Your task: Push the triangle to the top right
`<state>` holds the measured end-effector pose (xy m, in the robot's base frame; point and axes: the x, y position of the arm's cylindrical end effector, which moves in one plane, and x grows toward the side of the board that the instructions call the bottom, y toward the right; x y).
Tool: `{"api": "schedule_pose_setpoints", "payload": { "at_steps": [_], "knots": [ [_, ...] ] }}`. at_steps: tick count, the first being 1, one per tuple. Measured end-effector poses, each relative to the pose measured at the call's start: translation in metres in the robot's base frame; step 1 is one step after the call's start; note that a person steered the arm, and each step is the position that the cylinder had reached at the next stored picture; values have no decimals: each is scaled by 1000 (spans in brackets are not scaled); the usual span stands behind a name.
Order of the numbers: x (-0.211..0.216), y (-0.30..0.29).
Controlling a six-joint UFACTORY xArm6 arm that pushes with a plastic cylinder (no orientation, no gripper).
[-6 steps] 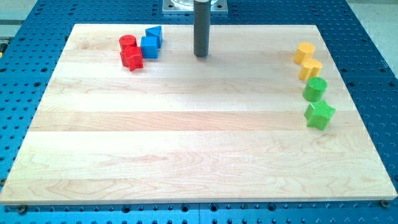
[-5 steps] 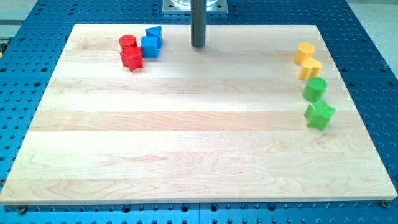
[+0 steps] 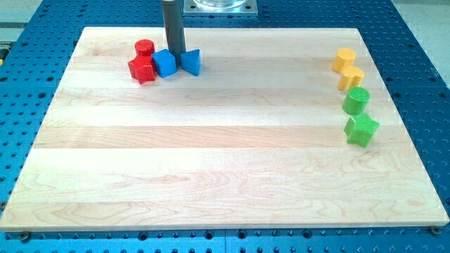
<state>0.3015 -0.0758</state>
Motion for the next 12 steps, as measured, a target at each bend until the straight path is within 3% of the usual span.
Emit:
{"api": "schedule_pose_setpoints", "payload": {
  "at_steps": [1,3,5,6,7,8,9,11,12],
  "knots": [
    [28,82],
    [72,91],
    [32,168],
    [40,127],
    [56,192],
    [55,210],
    [15,245],
    [-41,172],
    [-44,192]
  ]
}}
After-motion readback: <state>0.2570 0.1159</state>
